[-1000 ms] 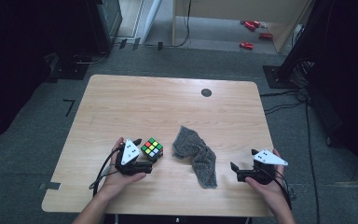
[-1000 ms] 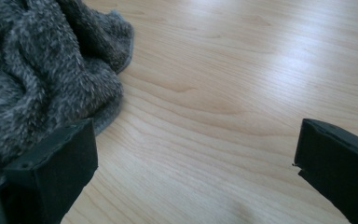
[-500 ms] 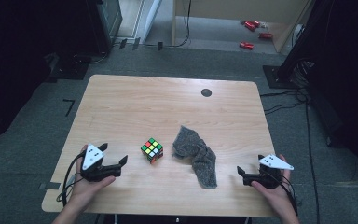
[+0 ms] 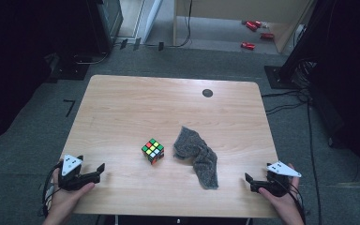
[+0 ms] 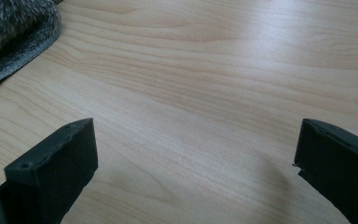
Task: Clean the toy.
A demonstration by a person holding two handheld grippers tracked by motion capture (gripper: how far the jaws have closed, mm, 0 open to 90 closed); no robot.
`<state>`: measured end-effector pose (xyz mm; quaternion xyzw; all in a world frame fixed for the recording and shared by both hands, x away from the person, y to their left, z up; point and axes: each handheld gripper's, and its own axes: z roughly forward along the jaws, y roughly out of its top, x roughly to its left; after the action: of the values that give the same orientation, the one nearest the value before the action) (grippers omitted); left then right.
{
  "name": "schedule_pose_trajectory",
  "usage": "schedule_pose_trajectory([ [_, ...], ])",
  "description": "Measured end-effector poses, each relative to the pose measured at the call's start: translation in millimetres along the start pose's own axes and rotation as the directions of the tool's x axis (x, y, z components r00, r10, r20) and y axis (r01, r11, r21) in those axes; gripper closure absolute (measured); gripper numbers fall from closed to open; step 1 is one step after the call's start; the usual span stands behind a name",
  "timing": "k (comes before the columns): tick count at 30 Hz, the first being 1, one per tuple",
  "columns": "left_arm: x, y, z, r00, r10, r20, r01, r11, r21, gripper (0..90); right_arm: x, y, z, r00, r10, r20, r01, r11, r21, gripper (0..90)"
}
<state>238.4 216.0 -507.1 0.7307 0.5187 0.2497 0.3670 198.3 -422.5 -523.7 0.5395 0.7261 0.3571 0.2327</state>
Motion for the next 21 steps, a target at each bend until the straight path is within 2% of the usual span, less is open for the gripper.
schedule_pose_trajectory([
  [2, 1.3, -1.2, 1.7, 0.9998, -0.001, -0.022, 0.002, 0.9994, 0.034, 10.7, -0.7, -0.5, 1.0, 0.9996, 0.008, 0.029, -0.008, 1.000, 0.026, 0.0],
  [3, 1.7, -2.0, 1.7, 0.9998, -0.007, -0.017, 0.008, 0.9994, 0.033, 10.7, 0.0, -0.5, 2.3, 0.9985, 0.012, 0.054, -0.014, 0.999, 0.052, 0.0],
  [5, 1.6, -3.5, 2.8, 0.9994, -0.003, -0.034, 0.004, 0.9990, 0.044, 10.7, 0.9, -0.5, 3.8, 0.9972, 0.004, 0.074, -0.010, 0.997, 0.072, 0.0],
  [8, 1.3, -4.1, 6.9, 0.9992, -0.002, -0.040, 0.006, 0.9964, 0.085, 10.8, 0.4, -0.3, 4.6, 0.9969, 0.016, 0.077, -0.022, 0.996, 0.082, 0.0],
  [10, -0.8, -4.3, 12.1, 0.9979, 0.008, -0.064, 0.000, 0.9916, 0.129, 13.3, -0.7, -0.6, 4.6, 0.9970, 0.032, 0.071, -0.038, 0.995, 0.087, 0.0],
  [13, -0.3, -3.9, 13.0, 0.9982, -0.010, -0.059, 0.017, 0.9910, 0.132, 13.1, -0.6, -0.8, 4.5, 0.9970, 0.033, 0.071, -0.039, 0.995, 0.088, 0.0],
  [21, -0.4, -3.7, 13.2, 0.9981, -0.012, -0.061, 0.020, 0.9909, 0.133, 13.2, -0.8, -0.8, 4.5, 0.9966, 0.036, 0.074, -0.042, 0.995, 0.086, 0.0],
])
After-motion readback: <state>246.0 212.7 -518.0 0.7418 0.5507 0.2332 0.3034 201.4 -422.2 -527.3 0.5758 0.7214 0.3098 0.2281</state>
